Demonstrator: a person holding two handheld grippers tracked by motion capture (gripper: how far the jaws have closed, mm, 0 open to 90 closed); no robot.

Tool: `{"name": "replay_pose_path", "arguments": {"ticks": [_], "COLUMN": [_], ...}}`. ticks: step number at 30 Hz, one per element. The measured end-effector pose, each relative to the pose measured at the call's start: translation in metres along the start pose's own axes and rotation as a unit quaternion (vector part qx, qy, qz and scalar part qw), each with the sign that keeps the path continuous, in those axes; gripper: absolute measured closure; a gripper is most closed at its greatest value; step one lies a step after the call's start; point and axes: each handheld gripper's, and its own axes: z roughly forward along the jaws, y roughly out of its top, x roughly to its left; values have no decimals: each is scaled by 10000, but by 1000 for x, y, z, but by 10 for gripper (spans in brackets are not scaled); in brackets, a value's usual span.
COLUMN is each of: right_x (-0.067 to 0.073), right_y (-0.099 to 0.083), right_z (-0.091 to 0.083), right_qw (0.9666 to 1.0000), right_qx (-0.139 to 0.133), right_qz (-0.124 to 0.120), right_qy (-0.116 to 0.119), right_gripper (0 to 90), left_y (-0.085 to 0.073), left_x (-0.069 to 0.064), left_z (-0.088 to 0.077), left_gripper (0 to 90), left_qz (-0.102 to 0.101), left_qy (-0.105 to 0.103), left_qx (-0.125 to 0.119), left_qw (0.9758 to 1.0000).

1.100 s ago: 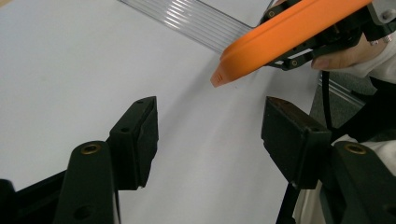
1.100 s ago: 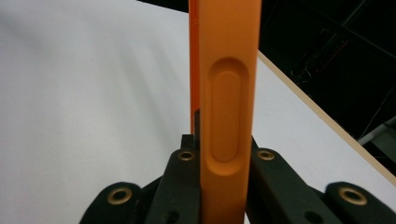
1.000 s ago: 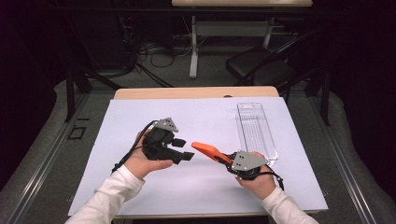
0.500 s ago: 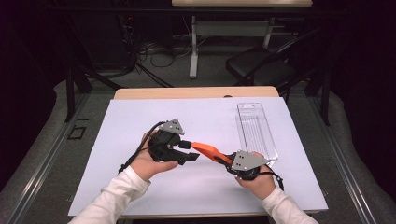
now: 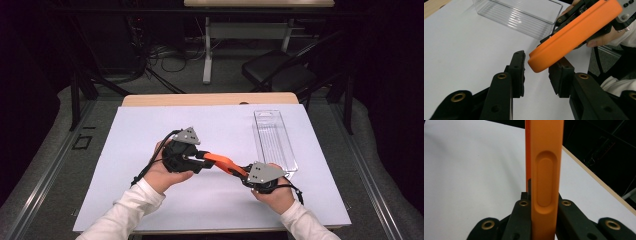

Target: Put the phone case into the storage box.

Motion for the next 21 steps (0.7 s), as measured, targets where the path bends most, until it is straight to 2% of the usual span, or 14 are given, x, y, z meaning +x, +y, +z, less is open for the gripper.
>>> {"name": "replay_pose_path", "arguments": {"ticks": [8, 13, 21], "right_x": [0, 0, 0], "right_y": [0, 0, 0], "right_z": [0, 0, 0], "right_qw": [10000, 10000, 10000], "right_qx": [-22, -29, -43], "right_qz": [0, 10, 22], "right_qy": [12, 14, 26], "right_gripper": [869, 869, 869], "left_y": [-1, -1, -3], "left_x": [-1, 1, 0], "left_z": [3, 3, 3], "left_gripper": [741, 768, 784], "left_qz": [188, 152, 126], "left_qy": [83, 33, 74], "left_qx": [-22, -77, -142], "left_qw": [9998, 9998, 9998]}}
